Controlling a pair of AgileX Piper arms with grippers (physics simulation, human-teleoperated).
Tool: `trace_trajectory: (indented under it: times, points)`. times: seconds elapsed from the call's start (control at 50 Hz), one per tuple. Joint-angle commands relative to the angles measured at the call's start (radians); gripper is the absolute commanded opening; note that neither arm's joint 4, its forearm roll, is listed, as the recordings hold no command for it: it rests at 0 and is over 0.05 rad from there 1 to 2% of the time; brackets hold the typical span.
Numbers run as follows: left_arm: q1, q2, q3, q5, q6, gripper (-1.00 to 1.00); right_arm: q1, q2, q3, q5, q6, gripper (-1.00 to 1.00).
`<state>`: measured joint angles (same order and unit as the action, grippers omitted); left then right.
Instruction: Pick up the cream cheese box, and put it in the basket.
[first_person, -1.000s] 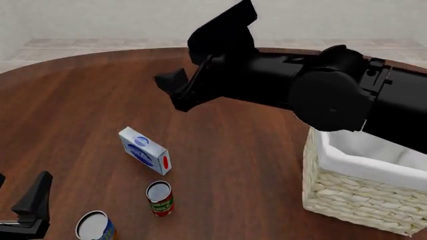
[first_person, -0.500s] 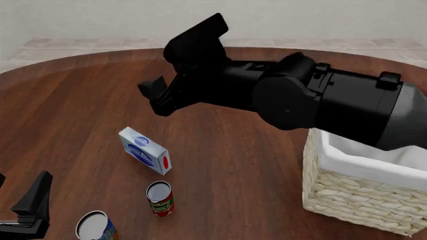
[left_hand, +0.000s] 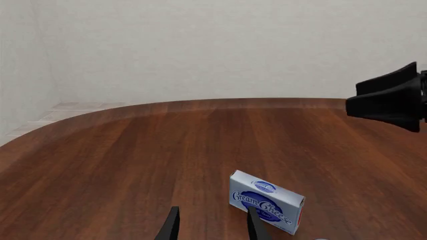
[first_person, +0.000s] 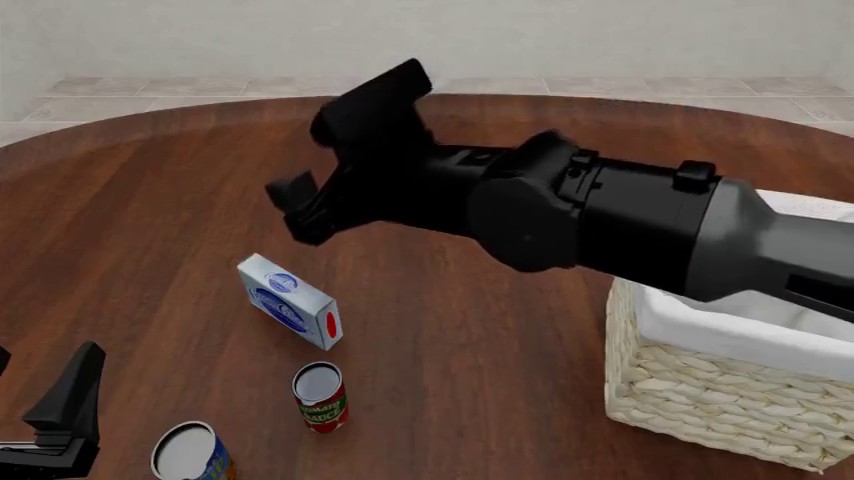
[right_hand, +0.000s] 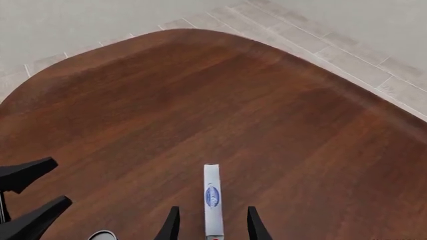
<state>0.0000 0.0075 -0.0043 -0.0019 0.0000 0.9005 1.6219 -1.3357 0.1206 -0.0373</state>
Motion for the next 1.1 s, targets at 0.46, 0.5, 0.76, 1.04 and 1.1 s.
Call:
trace_trajectory:
  times: [0.46,0.5,0.76,1.04,1.1]
  points:
    - [0.000,0.000,0.000,0.000,0.000,1.00,-0.002,0.112,-0.003,-0.068,0.053,1.00]
    - [0.000,0.000,0.000,0.000,0.000,1.00,-0.005,0.122,-0.006,-0.070,0.054,1.00]
    - [0.000,0.000,0.000,0.000,0.000,1.00,-0.022,0.167,-0.021,-0.083,0.061,1.00]
    - [0.000,0.000,0.000,0.000,0.000,1.00,-0.017,0.212,-0.035,-0.096,0.075,1.00]
    - [0.000,0.000,0.000,0.000,0.000,1.00,-0.018,0.225,-0.044,-0.095,0.076,1.00]
